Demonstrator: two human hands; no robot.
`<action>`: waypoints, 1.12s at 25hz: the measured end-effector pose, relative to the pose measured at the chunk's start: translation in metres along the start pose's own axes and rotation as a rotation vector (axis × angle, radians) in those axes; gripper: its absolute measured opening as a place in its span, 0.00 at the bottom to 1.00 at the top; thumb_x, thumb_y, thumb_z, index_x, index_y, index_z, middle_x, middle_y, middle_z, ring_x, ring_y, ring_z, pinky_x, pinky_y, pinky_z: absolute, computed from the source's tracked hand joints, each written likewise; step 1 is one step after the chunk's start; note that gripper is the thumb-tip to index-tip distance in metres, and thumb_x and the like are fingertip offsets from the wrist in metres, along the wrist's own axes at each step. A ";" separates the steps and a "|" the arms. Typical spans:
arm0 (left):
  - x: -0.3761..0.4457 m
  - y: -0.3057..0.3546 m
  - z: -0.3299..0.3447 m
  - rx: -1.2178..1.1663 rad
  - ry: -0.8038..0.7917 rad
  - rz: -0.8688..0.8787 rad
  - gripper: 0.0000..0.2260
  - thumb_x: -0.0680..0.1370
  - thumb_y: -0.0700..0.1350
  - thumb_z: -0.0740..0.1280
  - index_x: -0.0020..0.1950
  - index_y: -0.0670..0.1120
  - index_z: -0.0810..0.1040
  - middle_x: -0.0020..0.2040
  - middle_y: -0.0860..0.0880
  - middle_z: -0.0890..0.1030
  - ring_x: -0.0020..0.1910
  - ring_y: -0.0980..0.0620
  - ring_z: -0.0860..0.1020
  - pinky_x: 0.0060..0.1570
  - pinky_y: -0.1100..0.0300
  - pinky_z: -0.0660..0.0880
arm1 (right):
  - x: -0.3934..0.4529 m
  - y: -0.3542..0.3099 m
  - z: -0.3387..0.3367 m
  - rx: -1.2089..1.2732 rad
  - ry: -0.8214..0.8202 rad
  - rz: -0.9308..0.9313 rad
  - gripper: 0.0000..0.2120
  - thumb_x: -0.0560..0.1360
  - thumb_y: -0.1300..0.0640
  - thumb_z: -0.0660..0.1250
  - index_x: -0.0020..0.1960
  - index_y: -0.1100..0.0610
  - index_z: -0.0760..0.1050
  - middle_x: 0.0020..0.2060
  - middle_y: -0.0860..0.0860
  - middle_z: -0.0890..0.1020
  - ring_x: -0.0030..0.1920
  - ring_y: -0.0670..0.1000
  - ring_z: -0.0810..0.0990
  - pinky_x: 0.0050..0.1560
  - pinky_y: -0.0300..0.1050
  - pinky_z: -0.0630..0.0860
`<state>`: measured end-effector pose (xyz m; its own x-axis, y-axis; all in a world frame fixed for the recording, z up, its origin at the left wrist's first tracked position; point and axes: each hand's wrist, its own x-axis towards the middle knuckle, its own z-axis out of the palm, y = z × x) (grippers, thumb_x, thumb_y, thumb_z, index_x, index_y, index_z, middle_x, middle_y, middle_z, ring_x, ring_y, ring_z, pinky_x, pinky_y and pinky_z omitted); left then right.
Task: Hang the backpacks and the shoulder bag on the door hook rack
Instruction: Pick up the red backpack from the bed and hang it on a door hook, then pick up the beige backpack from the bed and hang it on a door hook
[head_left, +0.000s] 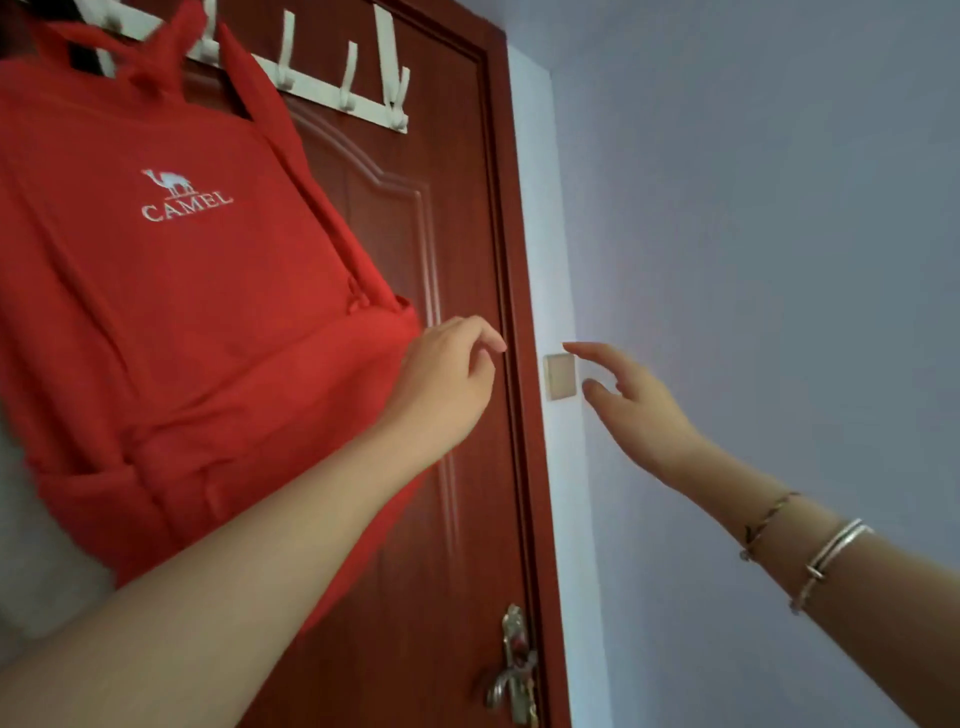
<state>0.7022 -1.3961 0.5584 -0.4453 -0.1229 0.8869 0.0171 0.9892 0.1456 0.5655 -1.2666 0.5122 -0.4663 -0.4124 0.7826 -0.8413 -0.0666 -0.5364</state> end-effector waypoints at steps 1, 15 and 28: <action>-0.005 0.013 0.013 -0.036 -0.023 -0.011 0.12 0.75 0.35 0.59 0.49 0.45 0.80 0.50 0.48 0.82 0.50 0.47 0.78 0.54 0.54 0.72 | -0.016 0.009 -0.015 -0.021 -0.003 0.018 0.21 0.78 0.61 0.55 0.68 0.47 0.69 0.69 0.46 0.71 0.68 0.45 0.67 0.63 0.37 0.59; -0.075 0.402 0.270 -0.756 -0.407 -0.067 0.09 0.78 0.41 0.59 0.46 0.45 0.80 0.52 0.48 0.83 0.54 0.51 0.79 0.53 0.62 0.72 | -0.268 0.098 -0.412 -0.381 0.136 0.429 0.20 0.78 0.59 0.57 0.68 0.46 0.69 0.66 0.42 0.73 0.67 0.42 0.69 0.65 0.39 0.61; -0.123 0.736 0.541 -1.102 -0.795 0.139 0.09 0.77 0.40 0.62 0.44 0.41 0.81 0.44 0.50 0.83 0.45 0.53 0.79 0.41 0.68 0.71 | -0.441 0.232 -0.706 -0.636 0.553 0.844 0.20 0.76 0.67 0.58 0.66 0.54 0.72 0.62 0.48 0.76 0.63 0.47 0.73 0.59 0.35 0.67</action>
<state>0.2852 -0.6098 0.3195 -0.7649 0.4201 0.4882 0.6354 0.3678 0.6790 0.3829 -0.4587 0.2656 -0.8607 0.3483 0.3713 -0.1238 0.5642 -0.8163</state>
